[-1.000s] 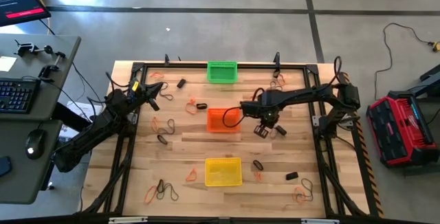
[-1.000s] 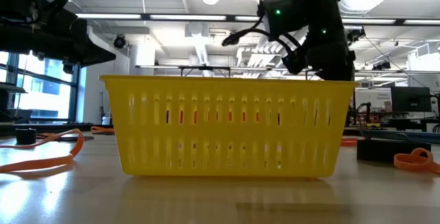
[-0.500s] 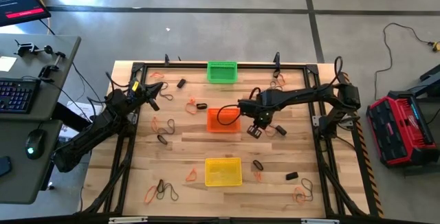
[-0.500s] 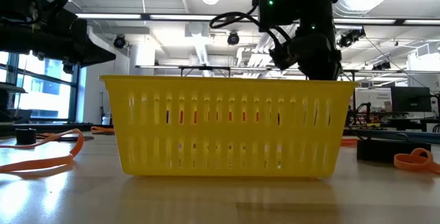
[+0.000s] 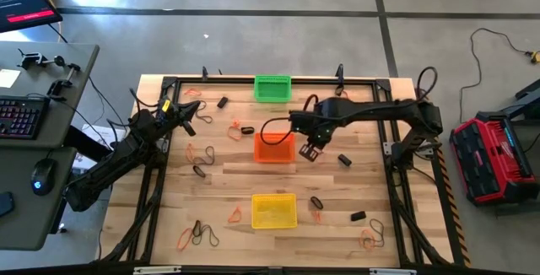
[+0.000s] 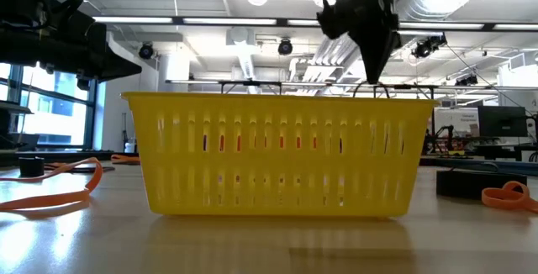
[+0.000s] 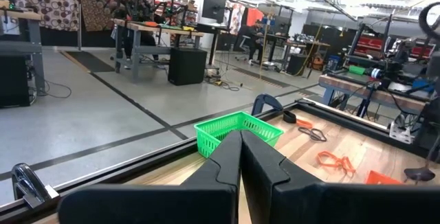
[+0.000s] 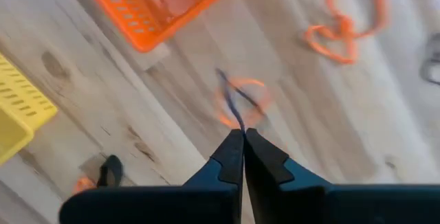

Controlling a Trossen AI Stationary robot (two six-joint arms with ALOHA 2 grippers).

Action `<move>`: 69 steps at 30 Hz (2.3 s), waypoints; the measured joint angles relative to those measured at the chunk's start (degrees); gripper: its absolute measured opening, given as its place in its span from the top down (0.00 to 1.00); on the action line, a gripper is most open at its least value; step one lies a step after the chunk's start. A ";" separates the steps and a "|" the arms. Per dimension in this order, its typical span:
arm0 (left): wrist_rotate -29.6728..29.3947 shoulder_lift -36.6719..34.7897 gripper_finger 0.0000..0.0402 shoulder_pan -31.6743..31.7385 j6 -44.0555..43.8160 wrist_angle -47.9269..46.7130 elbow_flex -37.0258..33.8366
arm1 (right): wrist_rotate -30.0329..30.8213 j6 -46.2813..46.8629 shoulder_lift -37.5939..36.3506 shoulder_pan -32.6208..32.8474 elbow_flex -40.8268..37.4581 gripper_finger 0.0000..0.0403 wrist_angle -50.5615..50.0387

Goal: Sort rubber bands into baskets
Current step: Put the purple rubber band into the orange bin

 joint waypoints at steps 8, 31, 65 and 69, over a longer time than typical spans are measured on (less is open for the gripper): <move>0.01 0.00 1.00 0.00 0.00 0.00 0.00 | 8.46 2.26 0.00 0.00 8.34 1.00 -10.70; 0.01 0.00 1.00 0.01 0.01 0.00 0.00 | 11.40 -1.98 0.24 1.42 15.47 1.00 0.15; 0.00 0.00 1.00 0.01 0.01 0.00 0.00 | 5.43 -8.31 12.21 1.44 15.41 1.00 13.77; 0.01 0.00 1.00 -0.01 0.01 0.00 -0.02 | 5.45 -9.16 13.60 1.44 15.41 1.00 13.97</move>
